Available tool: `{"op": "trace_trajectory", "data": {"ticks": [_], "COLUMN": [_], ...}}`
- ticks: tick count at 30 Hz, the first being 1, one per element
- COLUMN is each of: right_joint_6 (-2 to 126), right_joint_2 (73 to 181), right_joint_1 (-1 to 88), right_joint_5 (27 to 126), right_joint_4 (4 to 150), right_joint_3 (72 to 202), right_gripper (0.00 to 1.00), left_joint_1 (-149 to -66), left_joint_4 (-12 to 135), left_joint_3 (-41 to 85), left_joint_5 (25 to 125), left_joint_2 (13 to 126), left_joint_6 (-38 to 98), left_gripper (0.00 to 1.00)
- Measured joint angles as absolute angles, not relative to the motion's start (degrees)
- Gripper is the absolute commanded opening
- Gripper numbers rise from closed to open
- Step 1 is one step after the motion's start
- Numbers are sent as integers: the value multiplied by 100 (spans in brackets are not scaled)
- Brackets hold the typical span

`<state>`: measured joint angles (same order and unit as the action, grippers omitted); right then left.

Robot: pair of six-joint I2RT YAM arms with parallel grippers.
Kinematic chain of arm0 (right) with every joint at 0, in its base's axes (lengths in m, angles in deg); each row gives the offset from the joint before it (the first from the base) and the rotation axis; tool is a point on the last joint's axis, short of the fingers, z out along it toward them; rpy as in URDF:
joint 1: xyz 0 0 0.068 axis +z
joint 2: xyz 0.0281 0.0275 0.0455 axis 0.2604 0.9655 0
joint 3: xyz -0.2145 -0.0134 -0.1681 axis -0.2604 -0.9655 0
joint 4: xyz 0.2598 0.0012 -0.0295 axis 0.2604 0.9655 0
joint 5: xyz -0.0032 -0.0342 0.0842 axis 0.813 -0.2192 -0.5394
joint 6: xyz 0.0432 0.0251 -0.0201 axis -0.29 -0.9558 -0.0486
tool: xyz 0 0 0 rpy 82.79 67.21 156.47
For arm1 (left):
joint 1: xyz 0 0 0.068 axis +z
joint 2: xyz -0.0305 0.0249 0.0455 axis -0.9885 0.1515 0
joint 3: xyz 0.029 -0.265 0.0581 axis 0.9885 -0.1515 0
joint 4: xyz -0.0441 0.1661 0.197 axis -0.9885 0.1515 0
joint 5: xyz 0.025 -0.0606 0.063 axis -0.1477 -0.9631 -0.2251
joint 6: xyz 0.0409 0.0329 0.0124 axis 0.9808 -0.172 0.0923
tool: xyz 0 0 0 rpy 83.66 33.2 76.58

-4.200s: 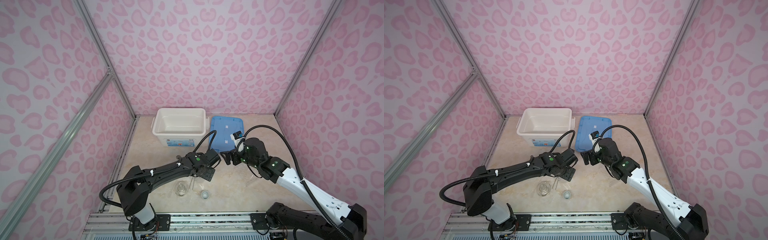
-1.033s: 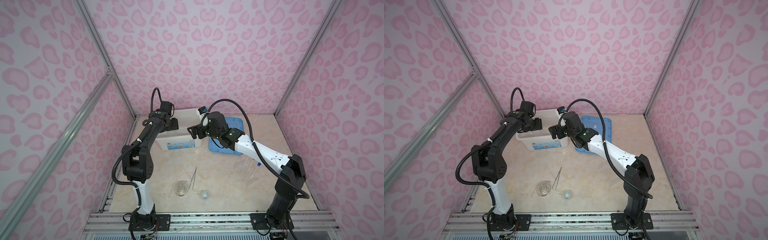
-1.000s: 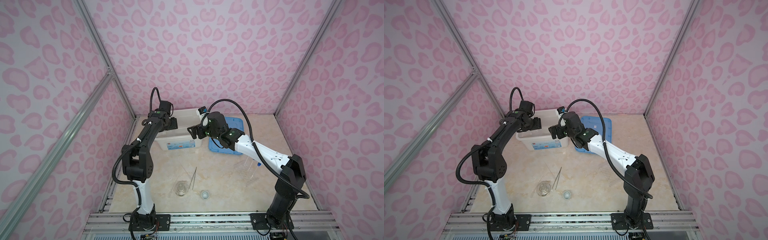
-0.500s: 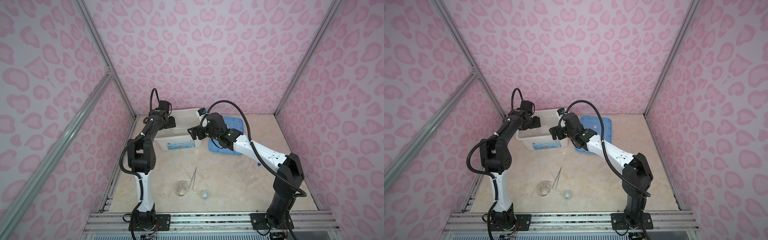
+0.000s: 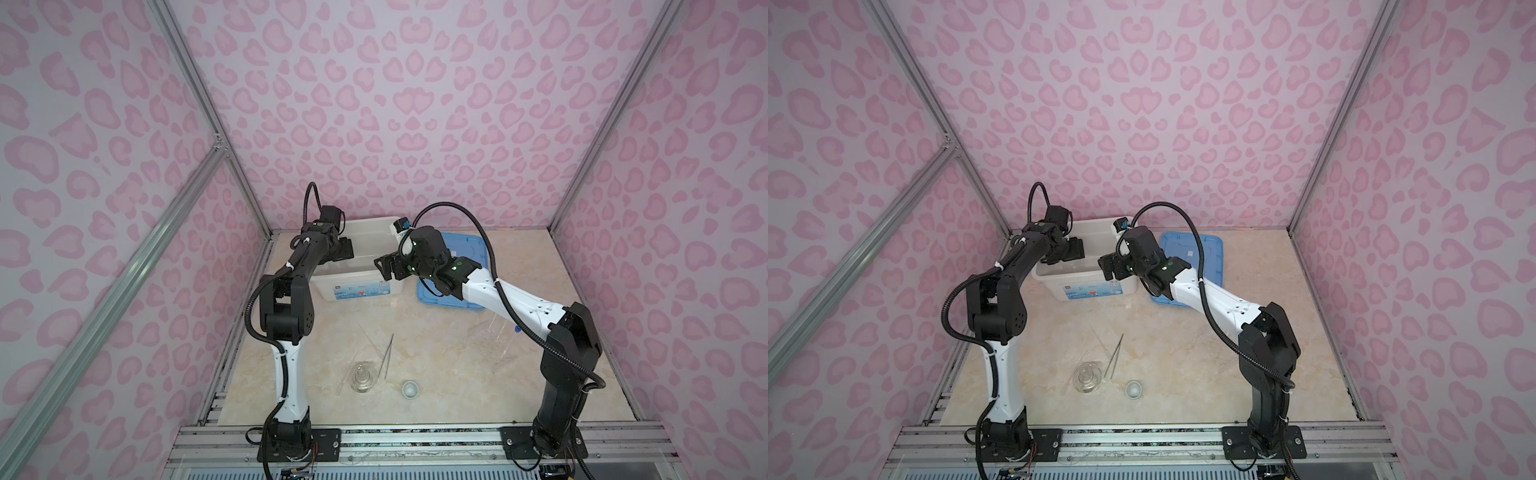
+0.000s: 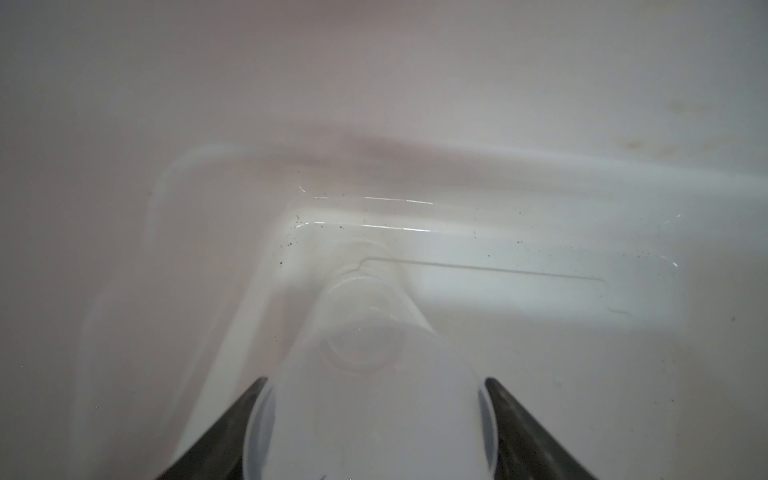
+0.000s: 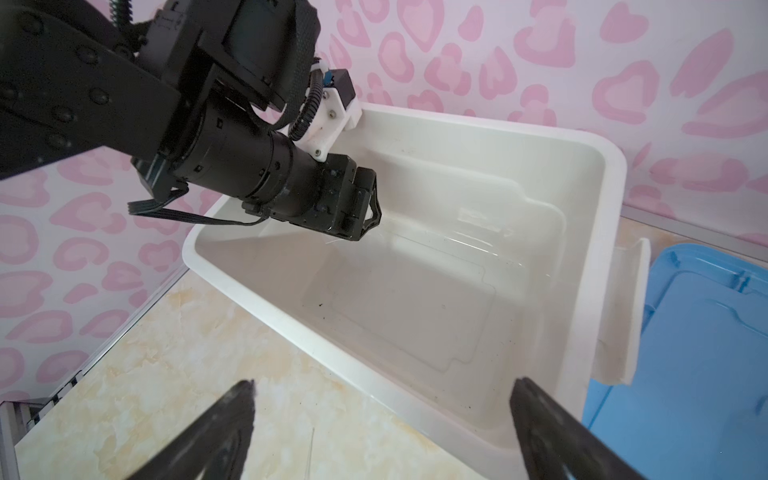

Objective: Organize the chemistry lab equipment
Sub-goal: 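Open the left gripper to release the beaker inside the bin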

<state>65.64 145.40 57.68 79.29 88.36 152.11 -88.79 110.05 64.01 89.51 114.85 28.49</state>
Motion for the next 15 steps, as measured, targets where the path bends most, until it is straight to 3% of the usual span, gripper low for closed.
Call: {"op": "trace_trajectory", "data": {"ticks": [5,7,15], "right_joint_6": [6557,6557,6557], "right_joint_2": [14551,14551,14547], "right_joint_1": [5768,5766,5746], "right_joint_5": [7918,7918,7916], "right_joint_4": [8838,8841,8845], "right_joint_3": [15215,15215,15231], "right_gripper": [97,97,97], "left_joint_1": [-8879,-8879,-8879], "left_joint_4": [10940,10938,10916], "left_joint_3": [6458,6510,6589], "left_joint_5": [8951,8953,8940], "left_joint_2": [11492,11490,11418], "left_joint_6": [2849,2847,2825], "left_gripper": [89,98,97]}}
